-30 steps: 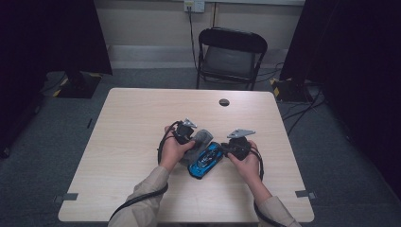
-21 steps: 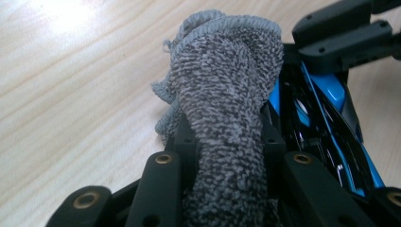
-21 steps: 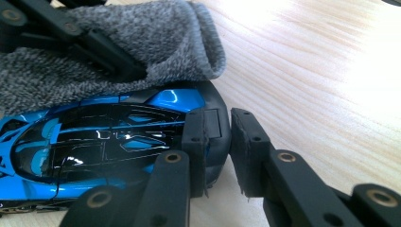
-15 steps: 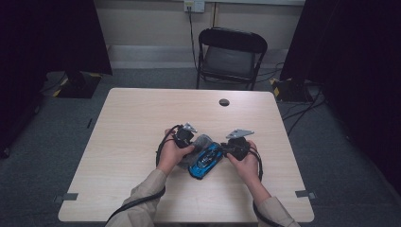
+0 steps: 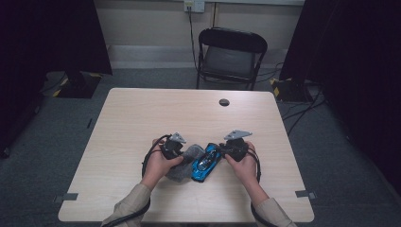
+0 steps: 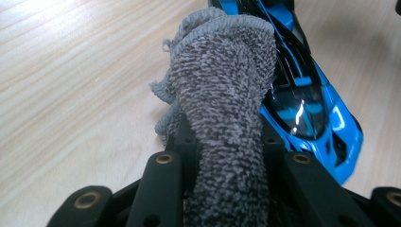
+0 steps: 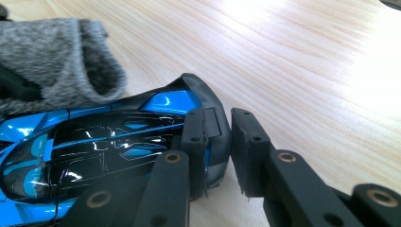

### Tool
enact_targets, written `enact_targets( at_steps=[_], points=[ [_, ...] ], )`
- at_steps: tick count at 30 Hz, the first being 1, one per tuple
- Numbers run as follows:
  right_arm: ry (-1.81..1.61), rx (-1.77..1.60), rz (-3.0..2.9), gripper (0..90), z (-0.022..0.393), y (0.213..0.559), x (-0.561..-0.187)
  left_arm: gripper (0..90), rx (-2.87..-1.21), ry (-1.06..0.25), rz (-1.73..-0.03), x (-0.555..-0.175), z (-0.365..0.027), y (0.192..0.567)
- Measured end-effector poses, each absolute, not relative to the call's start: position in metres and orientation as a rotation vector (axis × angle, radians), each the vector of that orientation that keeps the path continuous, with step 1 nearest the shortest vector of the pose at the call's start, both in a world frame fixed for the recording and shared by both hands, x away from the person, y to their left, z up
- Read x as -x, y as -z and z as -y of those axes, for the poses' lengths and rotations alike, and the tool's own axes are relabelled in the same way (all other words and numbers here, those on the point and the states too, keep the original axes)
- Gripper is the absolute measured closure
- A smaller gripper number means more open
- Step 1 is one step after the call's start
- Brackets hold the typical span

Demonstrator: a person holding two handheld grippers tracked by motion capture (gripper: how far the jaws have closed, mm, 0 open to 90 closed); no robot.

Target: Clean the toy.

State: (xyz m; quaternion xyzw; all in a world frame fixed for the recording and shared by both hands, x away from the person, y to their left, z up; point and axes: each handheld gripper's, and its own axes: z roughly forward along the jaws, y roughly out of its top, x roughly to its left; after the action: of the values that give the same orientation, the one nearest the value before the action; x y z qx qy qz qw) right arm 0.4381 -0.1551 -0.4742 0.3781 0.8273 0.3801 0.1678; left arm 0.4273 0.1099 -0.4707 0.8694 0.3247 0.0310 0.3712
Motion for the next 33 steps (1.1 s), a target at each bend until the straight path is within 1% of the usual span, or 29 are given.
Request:
enact_targets(
  at_steps=[3, 7, 13, 17, 24, 33],
  points=[
    [-1.088, -1.078, -2.349, 76.7, 0.156, 0.475, -0.438, 69.9, -2.219, -0.089, -0.847, -0.43, -0.111, 0.467],
    [-1.095, -1.084, -2.343, 76.7, 0.157, 0.475, -0.437, 69.9, -2.169, -0.133, -0.886, -0.442, -0.107, 0.459],
    [-1.107, -1.088, -2.342, 76.8, 0.158, 0.476, -0.438, 69.5, -2.133, -0.162, -0.912, -0.464, -0.084, 0.456],
    [-1.115, -1.1, -2.336, 76.8, 0.158, 0.477, -0.438, 69.6, -2.131, -0.153, -0.935, -0.474, -0.071, 0.462],
    [-1.099, -1.1, -2.335, 76.8, 0.158, 0.476, -0.438, 69.6, -2.159, -0.133, -0.941, -0.475, -0.065, 0.475],
    [-1.084, -1.1, -2.325, 76.7, 0.157, 0.475, -0.438, 69.6, -2.169, -0.125, -0.923, -0.468, -0.072, 0.475]
  ],
)
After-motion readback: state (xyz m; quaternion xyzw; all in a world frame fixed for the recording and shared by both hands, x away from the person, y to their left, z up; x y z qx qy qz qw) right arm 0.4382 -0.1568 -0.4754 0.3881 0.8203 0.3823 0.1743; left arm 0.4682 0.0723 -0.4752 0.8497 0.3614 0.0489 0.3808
